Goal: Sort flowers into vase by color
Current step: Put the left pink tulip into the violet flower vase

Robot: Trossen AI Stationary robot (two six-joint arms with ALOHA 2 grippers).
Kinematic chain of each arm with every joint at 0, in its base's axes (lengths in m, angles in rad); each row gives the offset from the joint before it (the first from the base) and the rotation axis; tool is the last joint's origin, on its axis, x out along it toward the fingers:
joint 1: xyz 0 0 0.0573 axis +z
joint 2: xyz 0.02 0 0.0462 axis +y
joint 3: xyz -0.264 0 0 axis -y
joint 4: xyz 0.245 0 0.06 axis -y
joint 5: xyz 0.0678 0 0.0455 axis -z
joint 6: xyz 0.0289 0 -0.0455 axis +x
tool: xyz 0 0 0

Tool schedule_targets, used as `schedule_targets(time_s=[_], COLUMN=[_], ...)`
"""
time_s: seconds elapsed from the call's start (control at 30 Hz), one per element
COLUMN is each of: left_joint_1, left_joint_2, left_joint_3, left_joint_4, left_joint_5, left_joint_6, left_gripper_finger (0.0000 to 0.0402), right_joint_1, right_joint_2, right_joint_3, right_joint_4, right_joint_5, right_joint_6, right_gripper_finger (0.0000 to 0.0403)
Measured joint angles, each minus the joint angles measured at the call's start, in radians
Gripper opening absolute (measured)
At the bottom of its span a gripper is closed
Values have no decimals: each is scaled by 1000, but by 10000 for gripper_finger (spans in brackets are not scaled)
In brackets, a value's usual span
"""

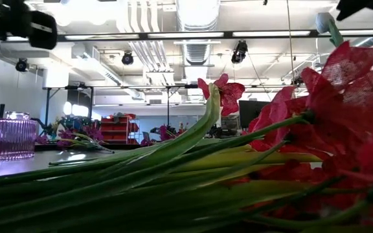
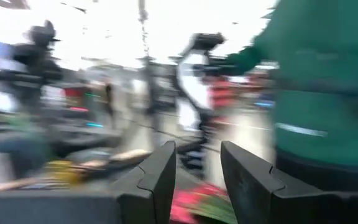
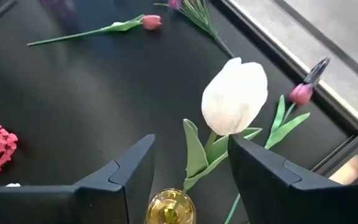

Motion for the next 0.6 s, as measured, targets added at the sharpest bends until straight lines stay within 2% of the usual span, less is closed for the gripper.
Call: schedule_targets(time_s=[0.13, 0.23, 0.4, 0.5, 0.6], left_joint_1=[0, 0, 0, 2, 2], left_joint_2=[0, 0, -1, 10, 36], left_joint_3=[1, 1, 1, 1, 1], left_joint_4=[93, 143, 261, 387, 562], left_joint_5=[-239, -357, -403, -505, -530], left_joint_6=[-5, -19, -170, -118, -71], left_gripper_finger=[114, 114, 114, 114, 114], right_joint_1=[0, -1, 0, 0, 0], right_joint_2=[56, 95, 139, 157, 178], right_joint_3=[102, 173, 272, 310, 342], right_joint_4=[-31, -34, -29, -7, 45], right_joint_5=[40, 44, 61, 69, 70], right_joint_6=[-39, -55, -56, -43, -44], right_gripper_finger=[195, 195, 194, 194, 194])
